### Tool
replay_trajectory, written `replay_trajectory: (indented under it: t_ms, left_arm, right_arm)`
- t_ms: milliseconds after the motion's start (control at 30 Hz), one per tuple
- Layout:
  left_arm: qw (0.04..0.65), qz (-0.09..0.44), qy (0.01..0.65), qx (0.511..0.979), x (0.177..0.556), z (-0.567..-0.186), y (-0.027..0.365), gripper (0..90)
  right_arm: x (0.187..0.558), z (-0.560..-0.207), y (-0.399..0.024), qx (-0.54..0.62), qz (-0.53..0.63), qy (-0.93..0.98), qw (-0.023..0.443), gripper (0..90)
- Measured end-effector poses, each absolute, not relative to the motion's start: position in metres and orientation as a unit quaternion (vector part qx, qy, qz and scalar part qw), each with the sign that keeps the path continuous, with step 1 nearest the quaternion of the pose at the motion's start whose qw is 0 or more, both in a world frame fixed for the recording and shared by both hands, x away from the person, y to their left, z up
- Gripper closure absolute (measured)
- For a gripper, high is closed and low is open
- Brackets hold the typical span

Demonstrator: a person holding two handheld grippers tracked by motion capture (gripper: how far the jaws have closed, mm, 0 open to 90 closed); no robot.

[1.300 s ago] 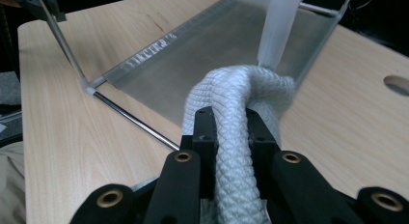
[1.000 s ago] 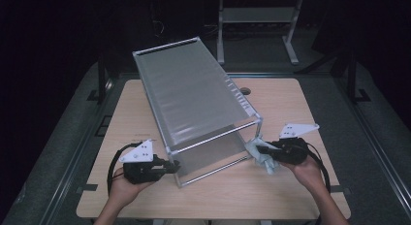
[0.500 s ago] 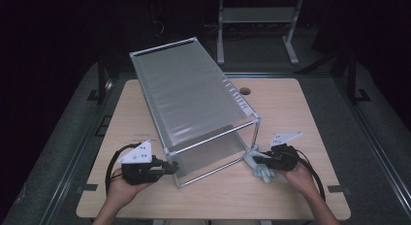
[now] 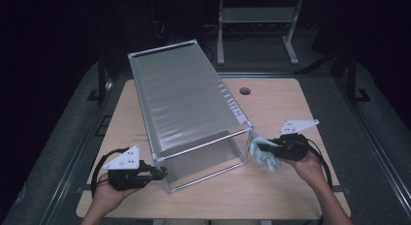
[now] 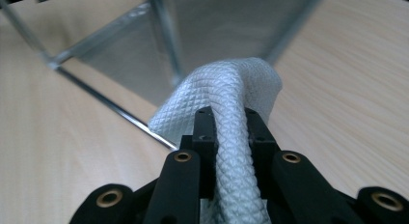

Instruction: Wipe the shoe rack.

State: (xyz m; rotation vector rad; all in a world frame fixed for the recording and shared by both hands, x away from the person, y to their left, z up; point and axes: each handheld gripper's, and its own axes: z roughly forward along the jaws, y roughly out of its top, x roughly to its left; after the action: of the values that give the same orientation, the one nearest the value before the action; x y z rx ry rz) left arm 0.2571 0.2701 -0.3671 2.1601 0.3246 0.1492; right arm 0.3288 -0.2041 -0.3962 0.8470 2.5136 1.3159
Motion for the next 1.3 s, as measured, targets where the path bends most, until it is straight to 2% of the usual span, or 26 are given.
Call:
replay_trajectory:
  t_ms: [133, 533, 733, 1033, 1300]
  left_arm:
    - [0.461, 0.058, 0.135, 0.875, 0.259, -0.368, 0.275, 80.9]
    - [0.454, 0.069, 0.149, 0.876, 0.263, -0.367, 0.289, 80.8]
    - [0.449, 0.064, 0.136, 0.881, 0.263, -0.365, 0.285, 80.7]
    - [0.451, 0.073, 0.158, 0.876, 0.274, -0.366, 0.297, 80.6]
    - [0.445, 0.08, 0.176, 0.875, 0.296, -0.365, 0.302, 80.4]
  right_arm:
    - [0.329, -0.399, -0.188, 0.261, 0.438, 0.857, 0.075, 78.8]
    - [0.327, -0.402, -0.182, 0.229, 0.449, 0.863, 0.034, 78.9]
    - [0.336, -0.398, -0.181, 0.247, 0.435, 0.863, 0.069, 78.8]
    - [0.335, -0.395, -0.169, 0.217, 0.436, 0.872, 0.043, 79.2]
    - [0.325, -0.396, -0.167, 0.205, 0.441, 0.873, 0.039, 79.2]
